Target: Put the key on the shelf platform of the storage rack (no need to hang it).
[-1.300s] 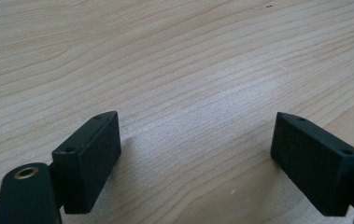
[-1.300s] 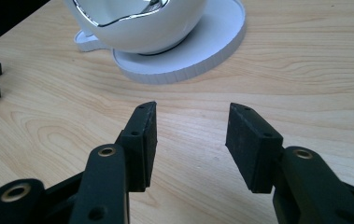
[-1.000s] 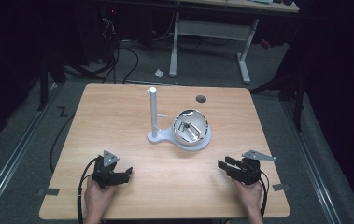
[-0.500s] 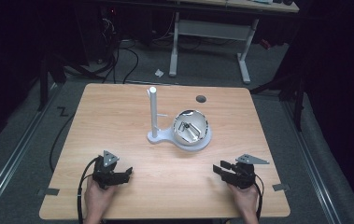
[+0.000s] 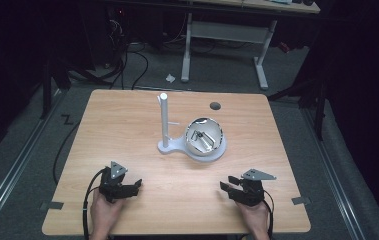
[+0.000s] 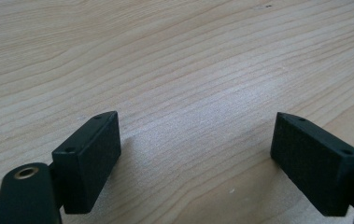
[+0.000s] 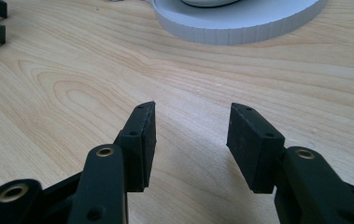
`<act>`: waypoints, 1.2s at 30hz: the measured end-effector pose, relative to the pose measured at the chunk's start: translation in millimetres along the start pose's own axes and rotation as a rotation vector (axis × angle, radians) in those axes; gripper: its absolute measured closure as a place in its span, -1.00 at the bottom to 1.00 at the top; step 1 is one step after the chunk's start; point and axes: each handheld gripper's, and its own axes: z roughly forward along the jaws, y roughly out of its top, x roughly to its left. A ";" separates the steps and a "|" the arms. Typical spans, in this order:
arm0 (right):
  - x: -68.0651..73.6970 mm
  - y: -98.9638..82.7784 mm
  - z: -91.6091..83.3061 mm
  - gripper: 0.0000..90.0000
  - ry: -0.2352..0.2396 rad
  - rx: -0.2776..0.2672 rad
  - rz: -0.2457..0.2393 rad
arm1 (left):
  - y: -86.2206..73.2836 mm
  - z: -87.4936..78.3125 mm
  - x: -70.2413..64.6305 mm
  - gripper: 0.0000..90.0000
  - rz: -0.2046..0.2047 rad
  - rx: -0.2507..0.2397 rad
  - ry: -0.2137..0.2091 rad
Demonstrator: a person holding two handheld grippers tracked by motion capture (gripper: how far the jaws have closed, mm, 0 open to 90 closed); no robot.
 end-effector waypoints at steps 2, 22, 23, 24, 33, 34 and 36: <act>1.6 -0.4 1.3 0.16 0.003 0.000 -0.008 | 0.0 0.0 0.0 -0.64 0.000 0.000 0.000; 21.6 -1.3 11.9 0.03 -0.063 0.070 -0.131 | -0.2 -0.1 -0.2 -0.64 0.000 -0.001 0.000; 23.0 -1.5 12.3 0.02 -0.073 0.072 -0.145 | -0.2 -0.1 -0.3 -0.64 -0.001 -0.001 0.000; 24.7 -1.7 12.8 0.01 -0.085 0.074 -0.163 | -0.2 -0.1 -0.3 -0.64 0.000 -0.001 -0.001; 28.3 -2.1 13.7 0.00 -0.106 0.079 -0.185 | -0.2 -0.1 -0.4 -0.64 -0.001 -0.001 -0.001; 28.3 -2.1 13.7 0.00 -0.106 0.079 -0.185 | -0.2 -0.2 -0.3 -0.64 -0.001 -0.001 -0.001; 28.3 -2.1 13.7 0.00 -0.106 0.079 -0.185 | -0.2 -0.1 -0.4 -0.64 -0.001 -0.001 0.000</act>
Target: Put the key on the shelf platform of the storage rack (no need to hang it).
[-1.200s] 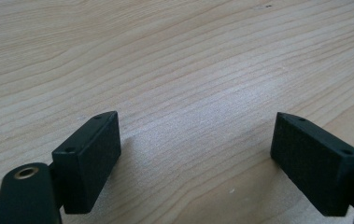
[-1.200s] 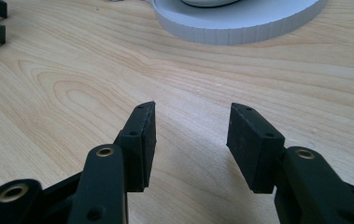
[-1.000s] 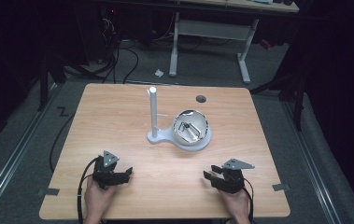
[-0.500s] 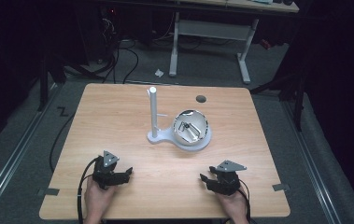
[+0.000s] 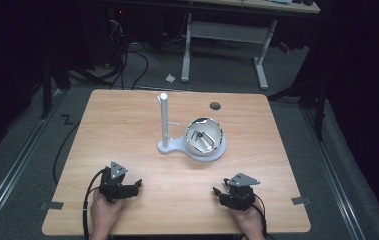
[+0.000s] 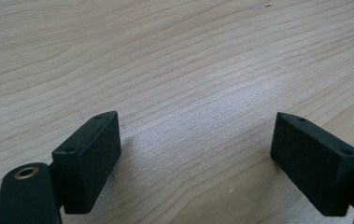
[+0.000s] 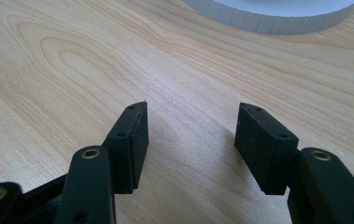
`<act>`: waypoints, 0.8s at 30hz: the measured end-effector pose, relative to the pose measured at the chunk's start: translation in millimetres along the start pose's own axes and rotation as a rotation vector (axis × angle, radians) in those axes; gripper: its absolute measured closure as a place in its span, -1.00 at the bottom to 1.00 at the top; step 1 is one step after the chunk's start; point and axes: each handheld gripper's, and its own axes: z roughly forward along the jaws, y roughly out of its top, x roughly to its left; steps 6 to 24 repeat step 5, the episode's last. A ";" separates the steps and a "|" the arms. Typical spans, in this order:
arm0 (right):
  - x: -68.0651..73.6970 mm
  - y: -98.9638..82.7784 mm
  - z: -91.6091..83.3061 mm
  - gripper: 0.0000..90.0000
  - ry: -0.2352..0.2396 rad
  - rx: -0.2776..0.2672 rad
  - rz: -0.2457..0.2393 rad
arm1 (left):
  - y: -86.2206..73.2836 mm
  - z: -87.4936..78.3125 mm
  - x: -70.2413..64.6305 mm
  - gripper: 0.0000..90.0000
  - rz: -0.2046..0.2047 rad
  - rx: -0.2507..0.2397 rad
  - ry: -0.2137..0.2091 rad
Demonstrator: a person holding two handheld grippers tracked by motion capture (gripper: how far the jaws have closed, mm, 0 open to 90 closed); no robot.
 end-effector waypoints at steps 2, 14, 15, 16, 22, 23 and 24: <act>0.0 0.0 0.0 0.00 0.000 0.000 0.000 | 0.0 0.0 0.0 -0.64 0.000 0.000 0.000; 0.0 0.0 0.0 0.00 0.000 0.000 0.000 | 0.0 0.0 0.0 -0.64 0.000 0.000 0.000; 0.0 0.0 0.0 0.00 0.000 0.000 0.000 | 0.0 0.0 0.0 -0.64 0.000 0.000 0.000; 0.0 0.0 0.0 0.00 0.000 0.000 0.000 | 0.0 0.0 0.0 -0.64 0.000 0.000 0.000; 0.0 0.0 0.0 0.00 0.000 0.000 0.000 | 0.0 0.0 0.0 -0.64 0.000 0.000 0.000; 0.0 0.0 0.0 0.00 0.000 0.000 0.000 | 0.0 0.0 0.0 -0.64 0.000 0.000 0.000; 0.0 0.0 0.0 0.00 0.000 0.000 0.000 | 0.0 0.0 0.0 -0.64 0.000 0.000 0.000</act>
